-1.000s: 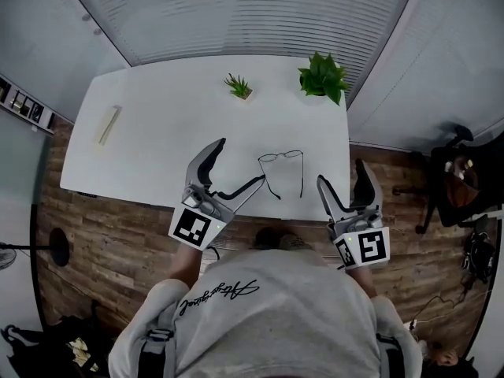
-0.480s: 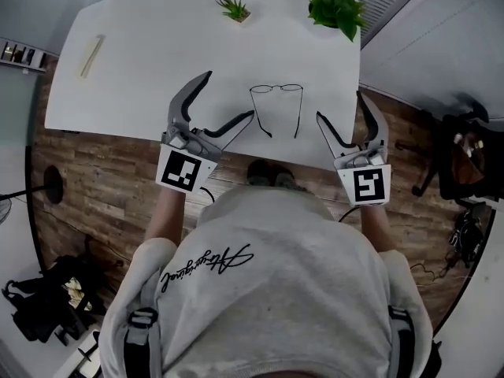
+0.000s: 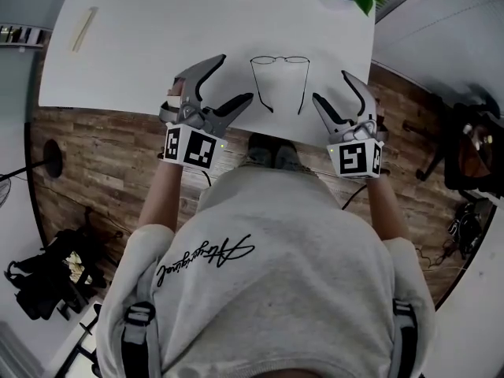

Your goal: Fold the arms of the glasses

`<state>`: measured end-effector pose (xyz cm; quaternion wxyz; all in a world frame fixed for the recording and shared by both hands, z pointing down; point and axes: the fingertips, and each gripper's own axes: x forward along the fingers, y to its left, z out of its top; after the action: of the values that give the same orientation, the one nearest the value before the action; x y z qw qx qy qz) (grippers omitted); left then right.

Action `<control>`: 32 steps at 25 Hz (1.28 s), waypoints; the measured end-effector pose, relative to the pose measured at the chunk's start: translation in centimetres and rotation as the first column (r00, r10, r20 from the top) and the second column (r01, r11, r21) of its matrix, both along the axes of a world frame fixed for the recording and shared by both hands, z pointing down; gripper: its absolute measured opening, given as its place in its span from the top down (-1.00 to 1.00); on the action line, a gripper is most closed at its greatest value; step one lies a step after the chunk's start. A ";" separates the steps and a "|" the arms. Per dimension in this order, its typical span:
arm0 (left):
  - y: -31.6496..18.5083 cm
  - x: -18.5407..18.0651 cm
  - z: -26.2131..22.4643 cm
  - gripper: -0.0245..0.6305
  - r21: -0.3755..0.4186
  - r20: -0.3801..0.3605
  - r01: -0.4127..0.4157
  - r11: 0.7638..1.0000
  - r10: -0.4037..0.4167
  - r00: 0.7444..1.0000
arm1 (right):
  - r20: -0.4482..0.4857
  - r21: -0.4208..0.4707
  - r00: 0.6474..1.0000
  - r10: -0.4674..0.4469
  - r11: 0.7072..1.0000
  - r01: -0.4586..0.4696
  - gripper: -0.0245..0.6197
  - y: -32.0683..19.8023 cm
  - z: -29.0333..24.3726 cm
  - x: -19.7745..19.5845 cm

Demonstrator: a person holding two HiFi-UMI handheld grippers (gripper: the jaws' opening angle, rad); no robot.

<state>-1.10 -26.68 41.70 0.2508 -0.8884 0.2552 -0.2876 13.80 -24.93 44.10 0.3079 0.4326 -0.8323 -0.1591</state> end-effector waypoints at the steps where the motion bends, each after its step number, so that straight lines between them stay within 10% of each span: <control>1: 0.0 0.0 0.6 -0.30 0.007 0.024 -0.005 1.000 0.005 1.000 | -0.019 0.004 1.000 -0.009 1.000 0.009 -0.04 0.0 0.2 -0.2; 11: 0.6 1.3 4.1 -0.21 0.136 0.260 -0.126 0.983 0.087 0.962 | -0.224 0.054 0.968 -0.117 0.990 0.132 -0.01 0.3 2.5 -2.1; 32: 1.0 3.2 7.6 0.17 0.225 0.427 -0.290 0.930 0.173 0.887 | -0.380 0.088 0.905 -0.194 0.966 0.244 0.34 0.3 5.0 -4.1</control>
<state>2.13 -25.71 49.29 0.4548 -0.7898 0.1279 -0.3911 9.72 -24.63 49.08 0.4091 0.3184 -0.7906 -0.3259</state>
